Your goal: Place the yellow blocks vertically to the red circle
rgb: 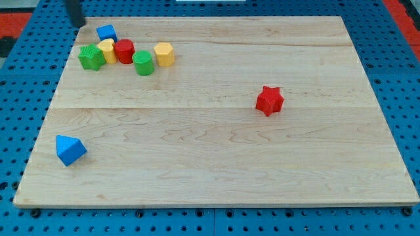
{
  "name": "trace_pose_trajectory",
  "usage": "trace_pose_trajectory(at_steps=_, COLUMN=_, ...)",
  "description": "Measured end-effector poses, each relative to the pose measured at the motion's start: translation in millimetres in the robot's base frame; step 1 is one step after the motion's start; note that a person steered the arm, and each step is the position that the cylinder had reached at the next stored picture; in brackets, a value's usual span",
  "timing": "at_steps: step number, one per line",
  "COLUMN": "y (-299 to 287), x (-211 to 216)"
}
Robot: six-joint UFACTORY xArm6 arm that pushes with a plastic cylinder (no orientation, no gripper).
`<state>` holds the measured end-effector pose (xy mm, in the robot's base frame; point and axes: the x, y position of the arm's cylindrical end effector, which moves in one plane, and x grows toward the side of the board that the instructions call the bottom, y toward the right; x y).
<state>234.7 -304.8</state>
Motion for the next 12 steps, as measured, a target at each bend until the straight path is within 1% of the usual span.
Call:
trace_pose_trajectory(at_steps=1, y=42, x=54)
trace_pose_trajectory(at_steps=2, y=79, x=94)
trace_pose_trajectory(at_steps=3, y=89, x=74)
trace_pose_trajectory(at_steps=4, y=34, x=64)
trace_pose_trajectory(at_steps=5, y=100, x=45)
trace_pose_trajectory(at_steps=6, y=204, x=71)
trace_pose_trajectory(at_steps=7, y=260, x=79)
trace_pose_trajectory(at_steps=8, y=226, x=78)
trace_pose_trajectory(at_steps=9, y=174, x=71)
trace_pose_trajectory(at_steps=10, y=140, x=50)
trace_pose_trajectory(at_steps=11, y=173, x=30)
trace_pose_trajectory(at_steps=12, y=271, x=59)
